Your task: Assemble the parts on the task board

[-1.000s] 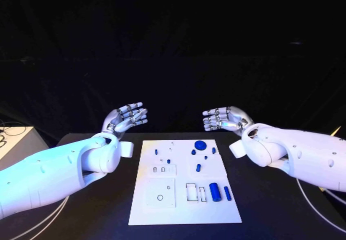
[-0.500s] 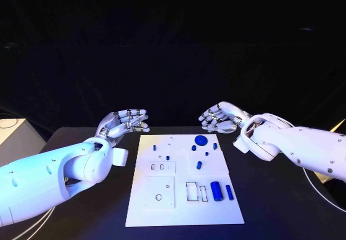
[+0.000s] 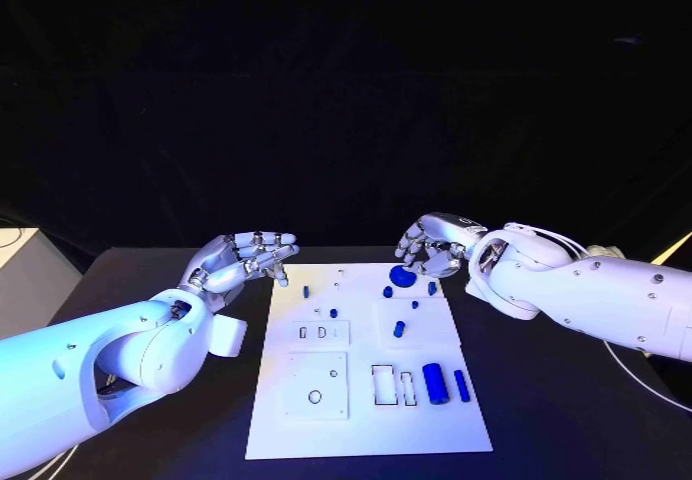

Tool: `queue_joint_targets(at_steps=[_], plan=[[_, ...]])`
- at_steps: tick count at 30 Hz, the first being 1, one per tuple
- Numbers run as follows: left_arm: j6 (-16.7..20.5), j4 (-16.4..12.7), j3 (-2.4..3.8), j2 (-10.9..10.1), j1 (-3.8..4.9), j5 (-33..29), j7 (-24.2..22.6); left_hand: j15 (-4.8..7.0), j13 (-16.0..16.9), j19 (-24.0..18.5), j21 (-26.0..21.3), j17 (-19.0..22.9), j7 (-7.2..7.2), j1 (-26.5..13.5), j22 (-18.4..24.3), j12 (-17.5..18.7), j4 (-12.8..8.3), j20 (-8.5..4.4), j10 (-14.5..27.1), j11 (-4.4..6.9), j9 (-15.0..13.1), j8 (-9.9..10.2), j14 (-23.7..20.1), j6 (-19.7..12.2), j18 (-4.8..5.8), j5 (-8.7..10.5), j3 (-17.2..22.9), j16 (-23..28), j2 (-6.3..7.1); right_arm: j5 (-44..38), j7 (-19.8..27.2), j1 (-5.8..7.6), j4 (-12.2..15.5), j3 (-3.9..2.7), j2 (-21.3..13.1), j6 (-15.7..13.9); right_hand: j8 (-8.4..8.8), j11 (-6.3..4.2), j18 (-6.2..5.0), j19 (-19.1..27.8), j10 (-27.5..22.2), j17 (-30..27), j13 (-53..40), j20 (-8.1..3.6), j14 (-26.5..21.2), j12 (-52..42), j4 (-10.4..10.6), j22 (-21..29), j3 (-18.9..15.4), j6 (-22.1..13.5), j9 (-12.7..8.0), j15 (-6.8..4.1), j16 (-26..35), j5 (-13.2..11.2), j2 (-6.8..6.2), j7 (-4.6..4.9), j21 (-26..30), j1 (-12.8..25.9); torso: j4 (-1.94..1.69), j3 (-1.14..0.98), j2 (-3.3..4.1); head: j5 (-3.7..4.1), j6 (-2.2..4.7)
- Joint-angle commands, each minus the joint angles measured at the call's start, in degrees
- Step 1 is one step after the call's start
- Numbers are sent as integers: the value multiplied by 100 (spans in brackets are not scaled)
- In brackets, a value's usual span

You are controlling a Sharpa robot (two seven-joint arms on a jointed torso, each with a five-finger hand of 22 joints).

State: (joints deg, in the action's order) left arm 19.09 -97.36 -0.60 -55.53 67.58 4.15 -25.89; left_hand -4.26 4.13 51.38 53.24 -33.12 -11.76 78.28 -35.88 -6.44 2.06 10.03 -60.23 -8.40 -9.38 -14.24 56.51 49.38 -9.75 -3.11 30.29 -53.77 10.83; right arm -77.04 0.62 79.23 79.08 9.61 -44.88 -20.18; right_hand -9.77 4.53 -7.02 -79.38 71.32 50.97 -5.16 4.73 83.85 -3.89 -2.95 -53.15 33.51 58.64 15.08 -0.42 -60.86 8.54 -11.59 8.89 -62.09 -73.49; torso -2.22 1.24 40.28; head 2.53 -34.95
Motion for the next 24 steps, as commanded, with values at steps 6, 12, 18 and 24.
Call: queue_joint_targets(at_steps=[6, 12, 18, 24], plan=[[-321, -242, 28, -88, 15, 235, 74, 17, 9, -19, 288, -37, 14, -104, -179, 50, -12, -31, -62, 19, -14, 26, 143, 26, -76, 22, 78, -188, 19, -1157, -703, -60, -86, 5, 155, 214, 80, 51, 240, -246, -251, 898, -17, 71, 251, 28, 60, -1079, 70, -156, 156, 59, -920, -46, -189, 10, -862, 60, -69, 4, 165, 66, 51], [-350, -315, 39, -110, 25, 253, 97, 18, 9, -25, 305, -38, 16, -110, -191, 52, -11, -30, -62, 19, -15, 26, 146, 25, -75, 22, 81, -197, 21, -1313, -807, -133, -149, 15, 275, 275, 109, 66, 270, -300, -413, 1128, -33, 104, 237, 24, 110, -1344, 26, -234, 236, 65, -1184, -50, -273, -8, -1078, 106, -82, 12, 210, 84, 56], [-350, -345, 45, -122, 43, 257, 118, 5, 3, -63, 373, -33, -11, -150, -238, 77, -2, -26, -22, 1, -10, 49, 136, -14, -73, 22, 81, -221, 35, -1453, -966, -228, -226, 23, 374, 249, 105, 84, 275, -305, -532, 1189, -40, 112, 218, 23, 139, -1419, -10, -235, 288, 73, -1275, -16, -286, 6, -1138, 114, -99, 15, 248, 64, 50], [-345, -352, 47, -145, 53, 256, 125, 1, 2, -74, 388, -30, -17, -155, -249, 83, -3, -24, -11, -4, -9, 56, 132, -25, -72, 22, 82, -226, 37, -1510, -1036, -255, -266, 26, 400, 295, 105, 87, 275, -305, -593, 1220, -43, 116, 214, 24, 144, -1442, -38, -237, 311, 72, -1317, -18, -297, 3, -1158, 110, -110, 28, 267, 80, 45]])
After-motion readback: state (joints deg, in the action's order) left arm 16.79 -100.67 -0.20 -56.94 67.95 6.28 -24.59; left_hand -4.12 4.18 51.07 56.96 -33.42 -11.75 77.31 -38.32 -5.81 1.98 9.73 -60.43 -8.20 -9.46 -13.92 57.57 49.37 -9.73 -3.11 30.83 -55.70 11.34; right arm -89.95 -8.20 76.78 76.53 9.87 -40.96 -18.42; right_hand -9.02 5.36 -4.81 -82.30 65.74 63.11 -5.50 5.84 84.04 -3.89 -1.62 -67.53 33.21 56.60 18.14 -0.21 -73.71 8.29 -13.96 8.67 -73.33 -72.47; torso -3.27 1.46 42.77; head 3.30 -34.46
